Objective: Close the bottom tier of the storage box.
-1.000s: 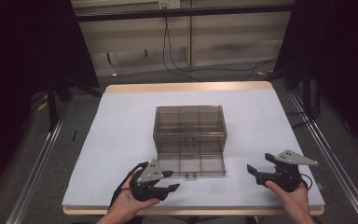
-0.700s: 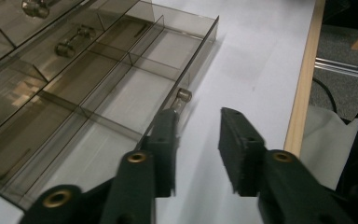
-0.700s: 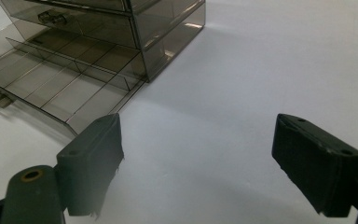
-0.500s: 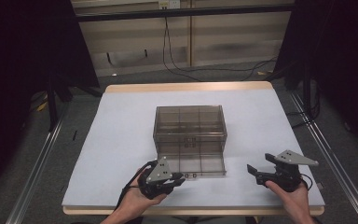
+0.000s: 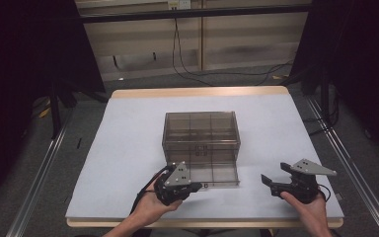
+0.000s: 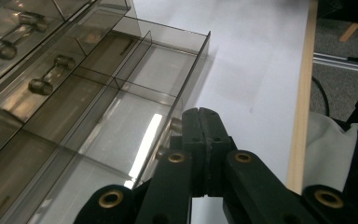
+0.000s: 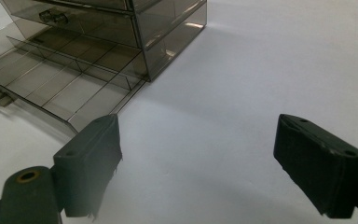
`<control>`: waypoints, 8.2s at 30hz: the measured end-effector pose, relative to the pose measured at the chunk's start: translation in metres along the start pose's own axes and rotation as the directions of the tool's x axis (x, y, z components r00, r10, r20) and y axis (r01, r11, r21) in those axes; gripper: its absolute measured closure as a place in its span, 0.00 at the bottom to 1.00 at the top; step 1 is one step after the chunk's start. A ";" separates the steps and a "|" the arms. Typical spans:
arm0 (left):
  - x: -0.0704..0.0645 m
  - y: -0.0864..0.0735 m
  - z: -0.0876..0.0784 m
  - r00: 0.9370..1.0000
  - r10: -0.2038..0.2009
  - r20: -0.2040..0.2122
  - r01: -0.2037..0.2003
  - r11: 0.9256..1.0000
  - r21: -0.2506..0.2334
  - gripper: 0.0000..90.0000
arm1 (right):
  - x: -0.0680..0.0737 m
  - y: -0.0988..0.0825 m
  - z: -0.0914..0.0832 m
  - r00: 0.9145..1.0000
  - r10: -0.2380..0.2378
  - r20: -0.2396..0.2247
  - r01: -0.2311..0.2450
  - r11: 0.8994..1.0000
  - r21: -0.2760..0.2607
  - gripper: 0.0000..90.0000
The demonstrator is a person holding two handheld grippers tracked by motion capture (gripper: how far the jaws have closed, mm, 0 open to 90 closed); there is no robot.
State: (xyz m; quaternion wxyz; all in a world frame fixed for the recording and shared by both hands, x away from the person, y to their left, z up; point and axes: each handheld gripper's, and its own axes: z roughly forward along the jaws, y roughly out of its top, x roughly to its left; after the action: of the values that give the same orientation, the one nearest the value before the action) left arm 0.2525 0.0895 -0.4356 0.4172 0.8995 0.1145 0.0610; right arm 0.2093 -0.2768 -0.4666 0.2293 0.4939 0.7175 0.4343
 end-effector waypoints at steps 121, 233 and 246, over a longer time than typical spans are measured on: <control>0.030 -0.008 0.044 0.995 -0.094 -0.029 0.094 0.996 0.010 1.00 | -0.001 0.001 0.003 1.000 0.004 -0.023 -0.004 1.000 0.005 0.11; 0.046 -0.008 0.057 0.983 -0.169 -0.074 0.169 0.986 0.002 1.00 | -0.002 0.001 0.003 0.999 0.020 -0.039 -0.020 1.000 0.002 0.11; 0.049 -0.008 0.056 0.977 -0.184 -0.104 0.184 0.983 -0.007 1.00 | -0.002 0.001 0.004 0.999 0.015 -0.041 -0.014 1.000 0.007 0.11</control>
State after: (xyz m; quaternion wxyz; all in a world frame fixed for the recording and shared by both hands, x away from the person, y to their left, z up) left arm 0.3104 0.0663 -0.4769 0.4134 0.8812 0.2188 0.0690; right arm 0.2135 -0.2766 -0.4675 0.2097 0.4910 0.7199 0.4434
